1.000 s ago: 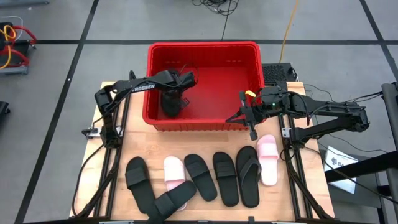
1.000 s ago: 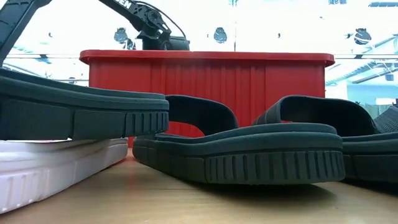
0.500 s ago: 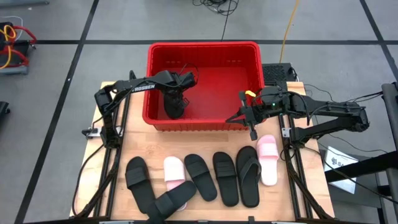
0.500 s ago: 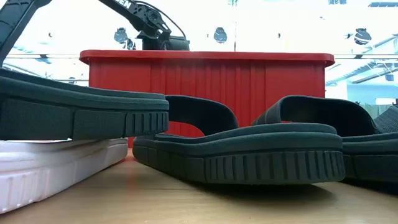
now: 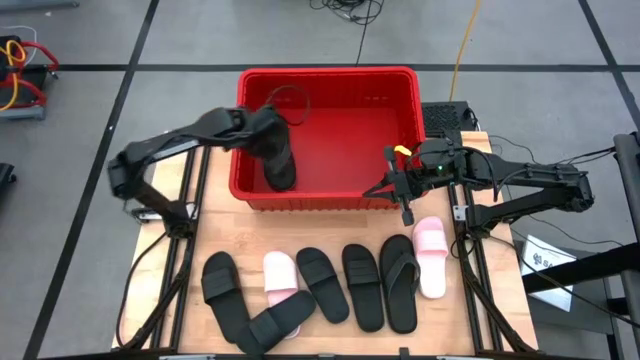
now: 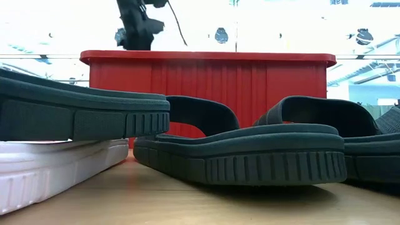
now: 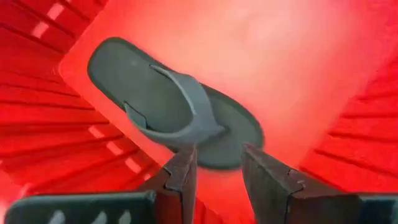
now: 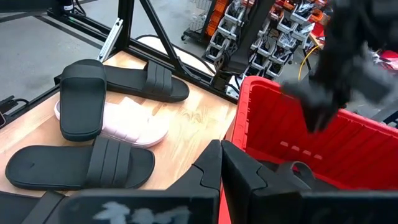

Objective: Pick and place slides into bin
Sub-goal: Put the black slipper into the red bin

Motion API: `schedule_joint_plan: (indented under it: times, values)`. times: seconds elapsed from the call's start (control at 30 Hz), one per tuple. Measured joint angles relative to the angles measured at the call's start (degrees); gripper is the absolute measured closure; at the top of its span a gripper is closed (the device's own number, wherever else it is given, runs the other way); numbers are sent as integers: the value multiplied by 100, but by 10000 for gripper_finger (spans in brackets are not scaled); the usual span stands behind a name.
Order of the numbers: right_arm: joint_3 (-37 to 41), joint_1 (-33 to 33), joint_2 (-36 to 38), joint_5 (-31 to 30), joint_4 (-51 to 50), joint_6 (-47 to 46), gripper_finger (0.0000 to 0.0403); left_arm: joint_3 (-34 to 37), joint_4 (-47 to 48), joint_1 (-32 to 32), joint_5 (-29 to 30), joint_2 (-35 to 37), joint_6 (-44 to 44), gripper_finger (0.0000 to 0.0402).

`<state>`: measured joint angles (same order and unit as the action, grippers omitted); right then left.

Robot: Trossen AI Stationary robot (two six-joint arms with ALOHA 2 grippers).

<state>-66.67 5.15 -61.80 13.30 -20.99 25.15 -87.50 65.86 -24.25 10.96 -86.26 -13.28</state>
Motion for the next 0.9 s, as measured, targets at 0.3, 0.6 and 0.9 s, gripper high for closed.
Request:
schedule_joint_plan:
  times: [0.3,0.6,0.9]
  values:
    - [0,-1,21,17,-33,-17,403,-4,696,1315,41,1199,-918,282]
    - [0,-45,418,24,-752,-171,403,-4,752,2733,193,1325,-1753,282]
    - [-2,-720,916,29,-2216,-1273,403,-4,490,3505,841,1323,-2278,282]
